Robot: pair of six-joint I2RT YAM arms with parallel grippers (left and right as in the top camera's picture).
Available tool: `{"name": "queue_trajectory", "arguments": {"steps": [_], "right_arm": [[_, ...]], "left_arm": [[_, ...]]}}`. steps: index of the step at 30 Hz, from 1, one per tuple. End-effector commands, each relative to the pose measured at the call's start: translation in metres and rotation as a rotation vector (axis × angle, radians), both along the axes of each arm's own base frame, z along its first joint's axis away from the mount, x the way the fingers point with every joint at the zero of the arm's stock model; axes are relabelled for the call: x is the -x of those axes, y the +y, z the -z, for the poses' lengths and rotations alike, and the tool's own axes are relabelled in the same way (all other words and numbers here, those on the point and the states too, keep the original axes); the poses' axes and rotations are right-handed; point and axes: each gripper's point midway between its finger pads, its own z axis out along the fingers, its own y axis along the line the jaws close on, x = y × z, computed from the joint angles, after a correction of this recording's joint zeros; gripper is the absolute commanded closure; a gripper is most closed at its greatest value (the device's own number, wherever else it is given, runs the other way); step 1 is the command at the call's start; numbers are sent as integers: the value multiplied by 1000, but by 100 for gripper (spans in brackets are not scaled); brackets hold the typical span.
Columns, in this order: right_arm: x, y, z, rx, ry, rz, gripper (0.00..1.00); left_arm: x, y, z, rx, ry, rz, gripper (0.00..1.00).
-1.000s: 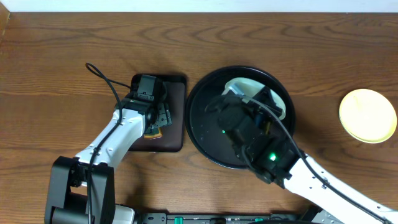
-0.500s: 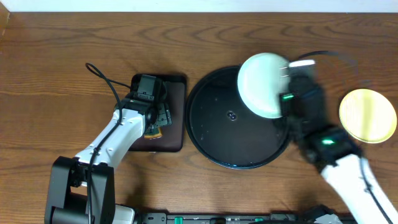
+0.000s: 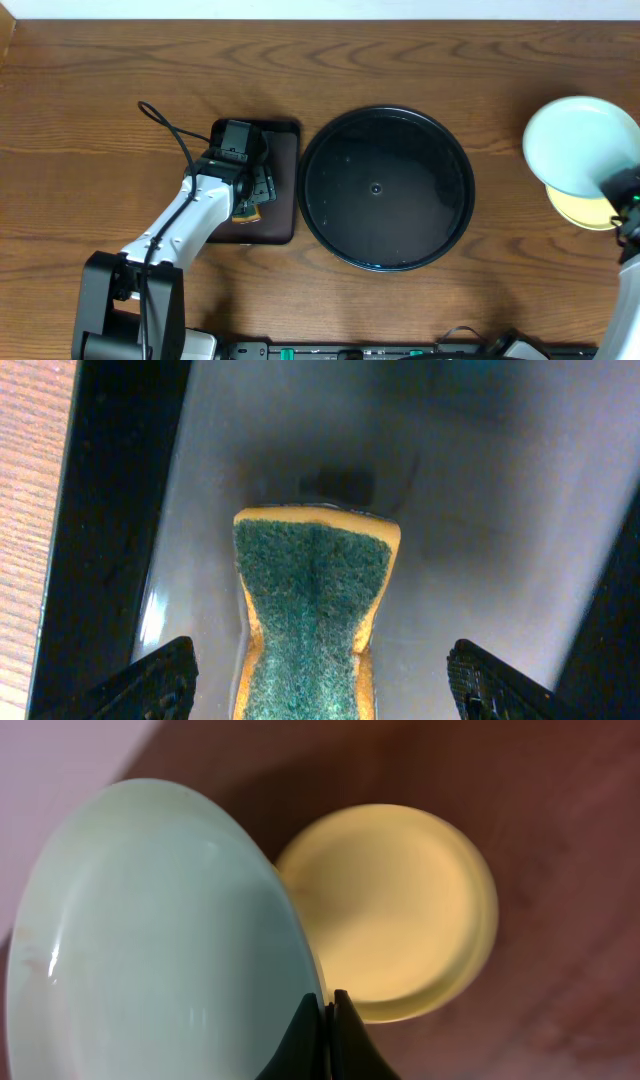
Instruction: Clean dirty plates on tray and stack at the side
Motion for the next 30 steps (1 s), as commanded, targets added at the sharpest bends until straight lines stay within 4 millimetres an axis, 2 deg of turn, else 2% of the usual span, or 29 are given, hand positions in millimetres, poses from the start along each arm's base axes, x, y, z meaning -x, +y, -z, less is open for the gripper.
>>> {"name": "queue_trajectory", "arguments": {"steps": [1,4,7,11,12,14,15,18,21,23,25,26,27,30], "right_arm": [[9,-25,21,-91,14,106,99],[18,-45,47,-139,58,170,99],[22,-53,72,-182,112,197,99],[25,-65,81,-153,144,233,99],[24,-69,79,-143,129,236,90],[15,-64,75,-166,84,198,54],[2,-53,69,-214,19,132,43],[-16,-33,57,-288,-74,27,41],[-33,-6,37,-348,-165,-97,41],[-48,27,12,-359,-233,-237,41],[-64,90,-29,-286,-304,-496,41],[-66,109,-39,-248,-316,-568,41],[-65,139,-55,-184,-334,-689,41],[-48,211,-85,-64,-377,-955,39]], "left_arm": [[-2,2,0,-8,2,2,19],[-2,2,0,-8,2,2,19],[-2,2,0,-8,2,2,19],[-2,2,0,-8,2,2,19],[-2,2,0,-8,2,2,19],[-2,2,0,-8,2,2,19],[-2,2,0,-8,2,2,19],[-2,2,0,-8,2,2,19],[-2,2,0,-8,2,2,19],[-2,2,0,-8,2,2,19],[-2,2,0,-8,2,2,19],[-2,2,0,-8,2,2,19],[-2,2,0,-8,2,2,19],[-2,2,0,-8,2,2,19]]}}
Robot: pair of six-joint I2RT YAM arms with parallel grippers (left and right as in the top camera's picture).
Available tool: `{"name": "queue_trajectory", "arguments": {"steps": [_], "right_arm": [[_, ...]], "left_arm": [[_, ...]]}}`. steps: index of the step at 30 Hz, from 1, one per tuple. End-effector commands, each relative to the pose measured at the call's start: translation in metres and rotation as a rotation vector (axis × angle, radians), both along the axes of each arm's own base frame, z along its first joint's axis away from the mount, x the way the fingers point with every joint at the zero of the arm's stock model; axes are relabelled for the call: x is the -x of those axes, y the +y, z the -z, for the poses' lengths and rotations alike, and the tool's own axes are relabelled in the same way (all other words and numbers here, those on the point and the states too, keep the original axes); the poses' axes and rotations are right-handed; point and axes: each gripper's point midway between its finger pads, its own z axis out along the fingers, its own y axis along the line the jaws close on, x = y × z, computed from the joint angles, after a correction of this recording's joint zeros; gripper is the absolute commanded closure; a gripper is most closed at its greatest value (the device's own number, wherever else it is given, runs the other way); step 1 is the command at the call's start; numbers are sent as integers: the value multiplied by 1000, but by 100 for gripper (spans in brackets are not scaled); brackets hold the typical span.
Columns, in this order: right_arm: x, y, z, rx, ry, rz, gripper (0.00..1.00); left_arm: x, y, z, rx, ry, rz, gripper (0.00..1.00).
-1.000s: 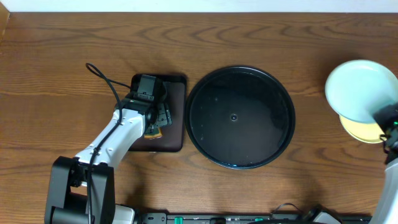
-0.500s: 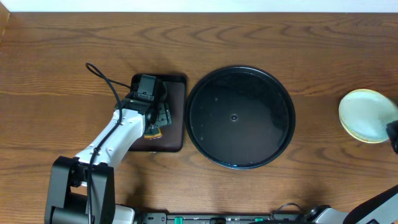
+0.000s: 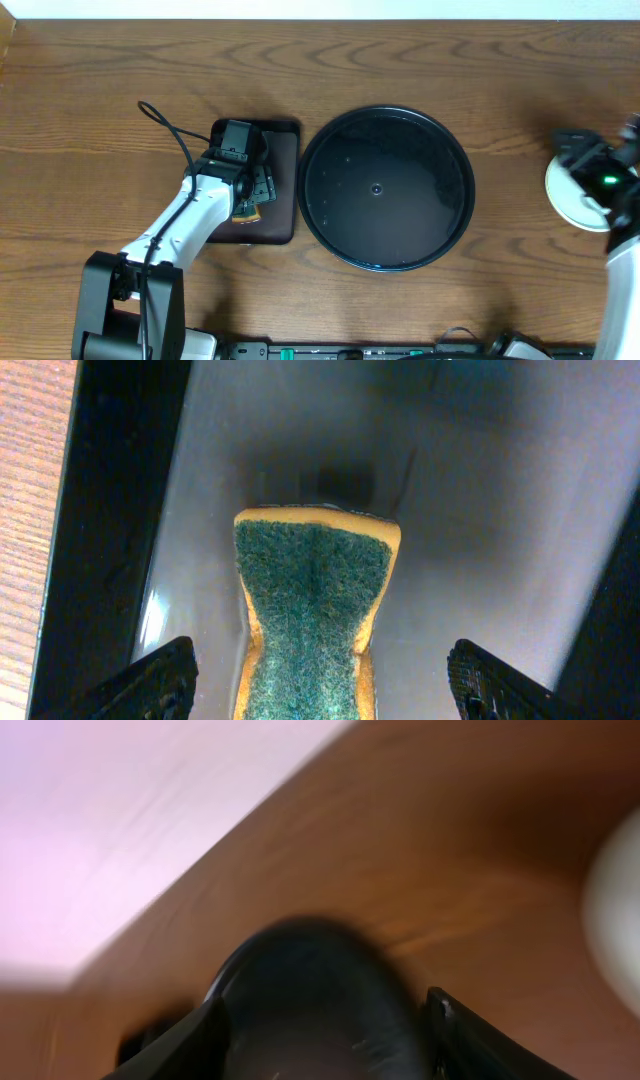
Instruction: Clean dirty plates on tray and stack at the side
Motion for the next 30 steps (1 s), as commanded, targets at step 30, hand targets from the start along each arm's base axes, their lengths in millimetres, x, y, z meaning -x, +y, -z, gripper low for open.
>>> {"name": "queue_trajectory", "arguments": {"steps": [30], "right_arm": [[139,113,-31,472,-441,-289,1]], "left_arm": [[-2,2,0,-8,1,2,19]]}}
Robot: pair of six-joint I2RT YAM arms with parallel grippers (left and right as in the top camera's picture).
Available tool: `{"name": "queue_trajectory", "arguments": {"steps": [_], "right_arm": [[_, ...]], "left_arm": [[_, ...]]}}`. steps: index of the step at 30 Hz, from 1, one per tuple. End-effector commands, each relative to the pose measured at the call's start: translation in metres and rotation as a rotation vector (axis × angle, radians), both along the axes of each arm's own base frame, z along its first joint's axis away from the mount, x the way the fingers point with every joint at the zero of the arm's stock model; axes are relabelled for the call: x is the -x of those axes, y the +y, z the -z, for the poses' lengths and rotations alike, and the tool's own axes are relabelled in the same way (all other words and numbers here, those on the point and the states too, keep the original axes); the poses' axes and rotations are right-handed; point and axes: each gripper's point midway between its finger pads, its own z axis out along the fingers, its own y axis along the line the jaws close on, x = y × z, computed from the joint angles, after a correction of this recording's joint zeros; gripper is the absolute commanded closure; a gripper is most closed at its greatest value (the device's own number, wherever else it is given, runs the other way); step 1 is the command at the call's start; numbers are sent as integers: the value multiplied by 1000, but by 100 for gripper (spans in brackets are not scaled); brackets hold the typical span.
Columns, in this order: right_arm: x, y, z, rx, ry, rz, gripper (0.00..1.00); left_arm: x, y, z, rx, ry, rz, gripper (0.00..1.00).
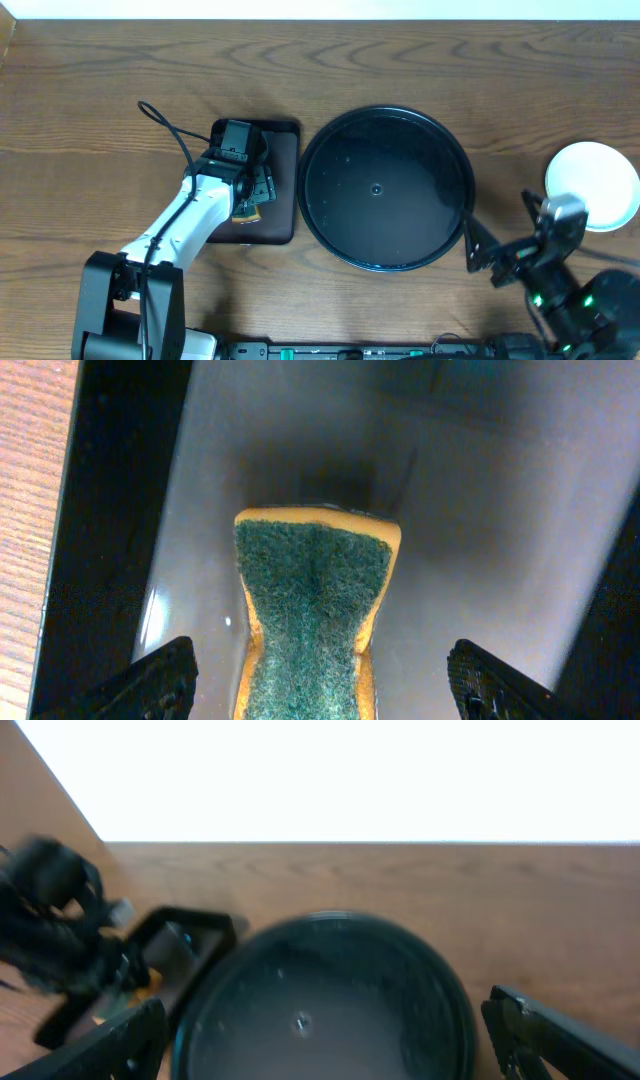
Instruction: Clean dirty plates on tray and stack at the side
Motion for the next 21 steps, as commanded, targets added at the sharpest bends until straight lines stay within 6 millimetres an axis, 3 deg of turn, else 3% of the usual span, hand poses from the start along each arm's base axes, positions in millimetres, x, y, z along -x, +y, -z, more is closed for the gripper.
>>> {"name": "queue_trajectory", "arguments": {"steps": [1,8,13,18,21], "right_arm": [[2,-9,41,23,-6,48,1],[-20,-9,89,12,-166,58,1],[-35,-7,104,-2,-275,51,1],[-35,-6,105,-1,-268,50,1],[-34,-6,118,4,-212,50,1]], "left_arm": [[-2,2,0,-8,1,2,19],[-2,2,0,-8,1,2,19],[-2,2,0,-8,1,2,19],[-2,2,0,-8,1,2,19],[-2,2,0,-8,1,2,19]]}}
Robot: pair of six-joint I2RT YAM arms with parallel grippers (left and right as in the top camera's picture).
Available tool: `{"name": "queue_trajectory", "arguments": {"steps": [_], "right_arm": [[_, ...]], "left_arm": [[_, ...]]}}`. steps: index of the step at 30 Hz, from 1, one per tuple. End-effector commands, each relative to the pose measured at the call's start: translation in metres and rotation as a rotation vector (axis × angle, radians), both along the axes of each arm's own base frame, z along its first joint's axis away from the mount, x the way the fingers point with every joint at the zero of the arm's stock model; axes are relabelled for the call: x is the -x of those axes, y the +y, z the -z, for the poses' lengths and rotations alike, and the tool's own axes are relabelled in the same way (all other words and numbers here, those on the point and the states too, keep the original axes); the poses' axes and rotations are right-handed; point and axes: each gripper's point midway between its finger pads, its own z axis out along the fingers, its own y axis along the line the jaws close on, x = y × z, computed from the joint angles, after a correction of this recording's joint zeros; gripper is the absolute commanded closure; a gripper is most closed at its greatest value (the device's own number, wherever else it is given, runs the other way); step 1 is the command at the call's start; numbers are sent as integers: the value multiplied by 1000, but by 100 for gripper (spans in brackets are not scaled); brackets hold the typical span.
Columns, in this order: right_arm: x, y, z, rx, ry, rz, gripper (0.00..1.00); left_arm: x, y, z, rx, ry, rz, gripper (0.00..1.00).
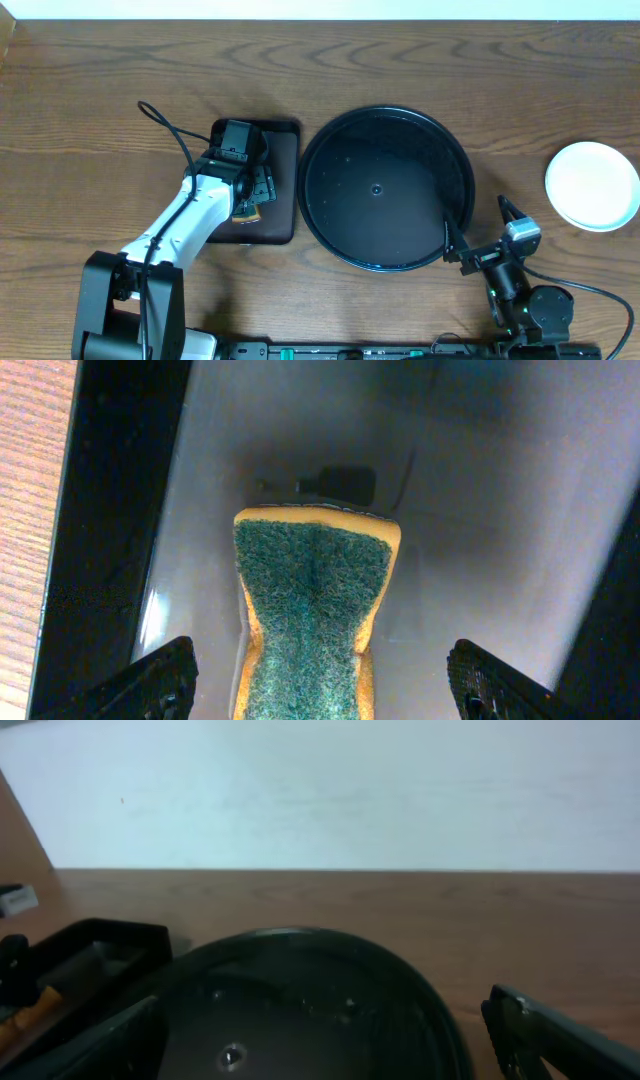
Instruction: Clean dirty plates on tray and stack at the side
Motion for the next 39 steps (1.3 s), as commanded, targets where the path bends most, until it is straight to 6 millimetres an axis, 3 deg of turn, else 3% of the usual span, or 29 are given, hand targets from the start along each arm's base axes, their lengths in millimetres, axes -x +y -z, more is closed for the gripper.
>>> {"name": "queue_trajectory", "arguments": {"steps": [1,15,18,20,24,32,36,39], "right_arm": [[1,0,7,5,24,-1,1],[1,0,6,5,23,-1,1],[1,0,6,5,23,-1,1],[1,0,6,5,23,-1,1],[1,0,6,5,23,-1,1],[1,0,6,5,23,-1,1],[1,0,6,5,23,-1,1],[1,0,6,5,23,-1,1]], "left_arm": [[-2,2,0,-8,1,2,19],[-2,4,-2,-7,-5,-2,19],[-1,-3,-15,2,-45,18,19],[9,-14,-41,-4,-137,71,19],[38,5,-79,-105,-310,93,19],[81,50,-129,6,-674,-68,19],[98,71,-147,42,-849,-164,19],[107,78,-149,54,-938,-196,19]]}}
